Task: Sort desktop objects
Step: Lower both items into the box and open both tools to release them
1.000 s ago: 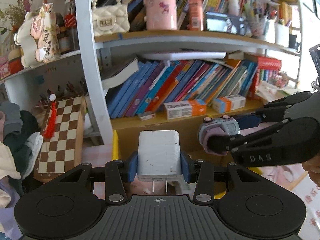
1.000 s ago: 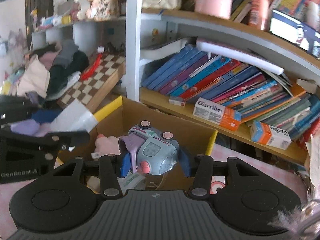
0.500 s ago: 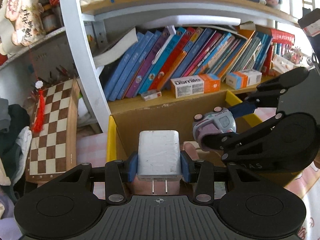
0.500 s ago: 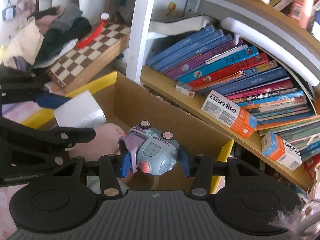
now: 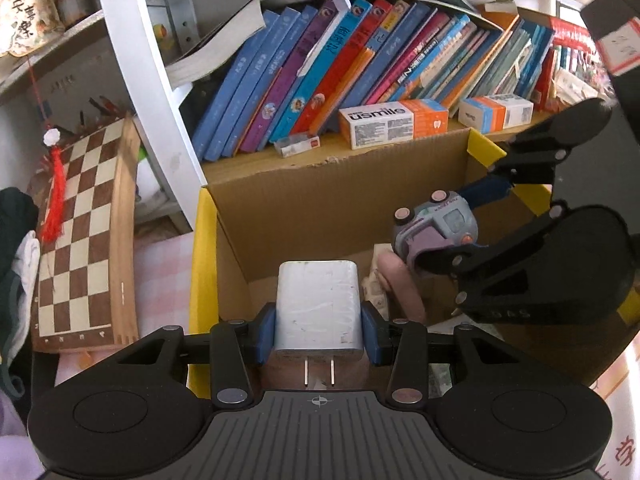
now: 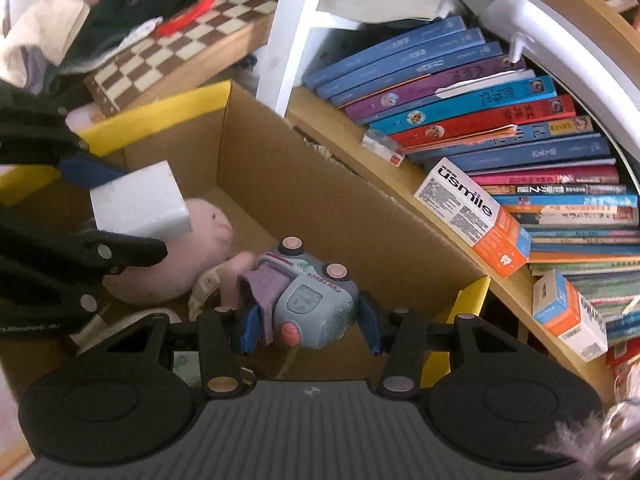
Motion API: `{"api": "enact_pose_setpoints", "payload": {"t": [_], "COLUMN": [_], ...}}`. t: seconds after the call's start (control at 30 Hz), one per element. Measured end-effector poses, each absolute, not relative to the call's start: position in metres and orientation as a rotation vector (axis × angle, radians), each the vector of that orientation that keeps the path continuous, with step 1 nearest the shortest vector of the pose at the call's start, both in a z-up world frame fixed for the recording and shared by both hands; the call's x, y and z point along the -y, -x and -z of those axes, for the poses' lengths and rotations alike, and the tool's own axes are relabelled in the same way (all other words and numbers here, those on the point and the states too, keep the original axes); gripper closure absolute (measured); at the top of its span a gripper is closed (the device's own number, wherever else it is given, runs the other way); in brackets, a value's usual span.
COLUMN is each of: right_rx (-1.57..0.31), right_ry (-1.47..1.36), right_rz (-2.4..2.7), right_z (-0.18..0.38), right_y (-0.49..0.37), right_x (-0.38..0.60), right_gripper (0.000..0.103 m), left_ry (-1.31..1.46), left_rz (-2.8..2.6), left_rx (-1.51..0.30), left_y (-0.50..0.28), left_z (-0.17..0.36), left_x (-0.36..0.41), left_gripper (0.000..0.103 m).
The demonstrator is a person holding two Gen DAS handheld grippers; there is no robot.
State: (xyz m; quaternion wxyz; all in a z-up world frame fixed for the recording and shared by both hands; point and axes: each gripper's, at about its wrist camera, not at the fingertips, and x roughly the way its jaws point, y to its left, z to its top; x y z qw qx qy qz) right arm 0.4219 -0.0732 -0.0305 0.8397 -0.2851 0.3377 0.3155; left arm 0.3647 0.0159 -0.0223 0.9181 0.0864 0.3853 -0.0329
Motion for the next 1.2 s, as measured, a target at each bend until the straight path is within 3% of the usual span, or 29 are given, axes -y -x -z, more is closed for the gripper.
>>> {"api": "enact_pose_setpoints", "payload": {"t": [0.3,0.53,0.67,1.2], "right_rx": [-0.726,-0.708,-0.68,-0.609], "right_ry": [0.619,0.558,0.506,0.359], "right_rz": [-0.688,-0.694,-0.698,-0.711], "right_z": [0.032,0.025,0.014,-0.022], "right_y": [-0.429,-0.426,-0.421,-0.382], "right_x": [0.068,0.076,0.084,0.105], "right_gripper": [0.056,0.05,0.034,0.029], "left_ry": [-0.207,-0.232,-0.234,-0.198], "left_rz": [0.074,0.056,0.013,-0.061], "left_rx": [-0.817,-0.814,-0.767,-0.633], "left_y": [-0.37,-0.367,-0.357,-0.303], "left_z": [0.022,0.017,0.004,-0.033], "left_x": [-0.009,-0.005,-0.006,-0.001], "left_gripper": [0.058,0.03,0.019,0.016]}}
